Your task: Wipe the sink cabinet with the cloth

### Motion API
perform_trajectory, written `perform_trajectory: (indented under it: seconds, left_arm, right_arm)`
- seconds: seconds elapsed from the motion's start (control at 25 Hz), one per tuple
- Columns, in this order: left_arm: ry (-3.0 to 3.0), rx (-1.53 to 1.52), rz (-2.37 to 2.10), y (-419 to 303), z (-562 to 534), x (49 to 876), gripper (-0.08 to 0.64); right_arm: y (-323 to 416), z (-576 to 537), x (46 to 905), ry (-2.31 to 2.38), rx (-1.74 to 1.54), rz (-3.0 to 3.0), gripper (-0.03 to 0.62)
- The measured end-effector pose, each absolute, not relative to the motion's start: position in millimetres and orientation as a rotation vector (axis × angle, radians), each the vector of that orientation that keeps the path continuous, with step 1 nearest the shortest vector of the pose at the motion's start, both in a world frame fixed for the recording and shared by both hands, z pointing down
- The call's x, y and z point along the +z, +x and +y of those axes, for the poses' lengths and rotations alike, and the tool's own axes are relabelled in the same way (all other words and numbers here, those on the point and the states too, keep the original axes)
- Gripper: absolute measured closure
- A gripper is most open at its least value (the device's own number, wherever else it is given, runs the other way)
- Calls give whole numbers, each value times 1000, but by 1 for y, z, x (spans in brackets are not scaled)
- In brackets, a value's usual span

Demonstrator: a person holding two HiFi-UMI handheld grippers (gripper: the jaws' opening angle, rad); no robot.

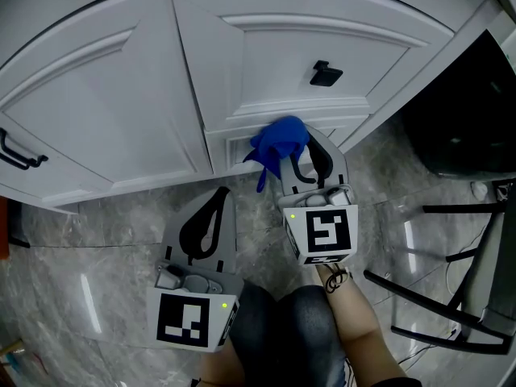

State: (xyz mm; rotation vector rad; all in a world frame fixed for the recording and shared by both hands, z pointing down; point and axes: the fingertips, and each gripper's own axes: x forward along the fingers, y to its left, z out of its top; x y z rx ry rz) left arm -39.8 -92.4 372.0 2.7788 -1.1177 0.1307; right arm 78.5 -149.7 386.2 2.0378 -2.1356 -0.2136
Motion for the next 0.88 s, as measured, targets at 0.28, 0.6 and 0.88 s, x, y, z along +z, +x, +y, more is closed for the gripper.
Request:
perform_trajectory:
  seconds: [0.28, 0.6, 0.88]
  left_arm:
    - [2779, 132, -1116, -39, -92, 372, 557]
    - [2781, 131, -1114, -37, -92, 372, 557]
    - [2784, 144, -1108, -35, -91, 373, 557]
  right_arm:
    - [90, -147, 387, 2068, -217, -2097, 476]
    - [110, -144, 390, 2128, -191, -2048, 476]
    - [129, -140, 392, 2161, -214, -1975, 476]
